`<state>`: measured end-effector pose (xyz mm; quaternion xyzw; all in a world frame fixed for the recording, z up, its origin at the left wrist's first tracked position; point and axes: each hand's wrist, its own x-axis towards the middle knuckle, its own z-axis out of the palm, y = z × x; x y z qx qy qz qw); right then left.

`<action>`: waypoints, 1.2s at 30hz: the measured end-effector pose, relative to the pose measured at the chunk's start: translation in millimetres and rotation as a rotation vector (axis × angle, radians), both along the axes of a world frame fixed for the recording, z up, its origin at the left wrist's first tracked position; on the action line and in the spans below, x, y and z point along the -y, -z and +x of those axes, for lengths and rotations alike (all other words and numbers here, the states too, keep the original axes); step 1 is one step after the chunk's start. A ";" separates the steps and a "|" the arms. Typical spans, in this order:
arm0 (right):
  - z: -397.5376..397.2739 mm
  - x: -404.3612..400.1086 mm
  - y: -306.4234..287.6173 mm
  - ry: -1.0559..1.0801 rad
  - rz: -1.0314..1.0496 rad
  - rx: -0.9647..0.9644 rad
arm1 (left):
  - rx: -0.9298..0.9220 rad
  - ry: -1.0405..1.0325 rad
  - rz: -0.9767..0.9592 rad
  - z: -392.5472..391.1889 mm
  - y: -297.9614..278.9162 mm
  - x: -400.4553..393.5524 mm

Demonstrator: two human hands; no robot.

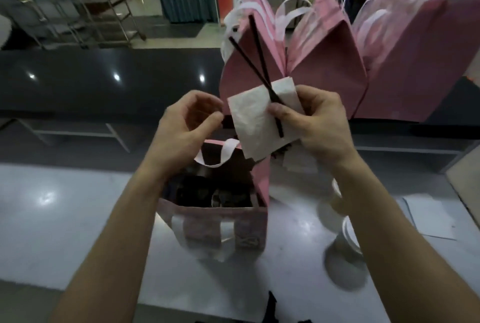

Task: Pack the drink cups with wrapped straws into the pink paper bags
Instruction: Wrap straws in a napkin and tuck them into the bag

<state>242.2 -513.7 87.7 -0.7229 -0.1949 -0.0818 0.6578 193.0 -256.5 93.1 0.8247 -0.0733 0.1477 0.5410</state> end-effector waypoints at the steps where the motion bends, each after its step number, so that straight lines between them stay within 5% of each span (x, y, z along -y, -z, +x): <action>1: -2.9 -10.4 -4.5 -0.036 0.071 -0.011 | -0.010 0.000 0.141 -5.9 0.4 -23.5; 9: -20.8 -73.3 14.7 -0.283 0.080 -0.204 | -0.171 0.104 0.945 -13.6 44.3 -109.5; 13: -27.5 -78.1 32.0 -0.422 -0.330 -0.299 | -0.219 0.218 0.773 -7.6 62.2 -120.1; 17: -18.7 -91.7 42.4 -0.121 -1.032 -0.086 | -0.281 0.272 0.664 -3.0 70.2 -124.1; 24: -0.6 -121.3 49.9 0.071 -1.475 0.190 | -0.213 0.315 0.576 -1.5 76.8 -128.8; 33: -2.6 -118.3 58.4 0.055 -1.395 0.079 | -0.134 0.200 0.578 -3.7 83.3 -130.8; 36: -21.5 -98.9 49.2 0.055 -1.119 0.044 | 0.024 0.169 0.509 -5.9 86.5 -134.0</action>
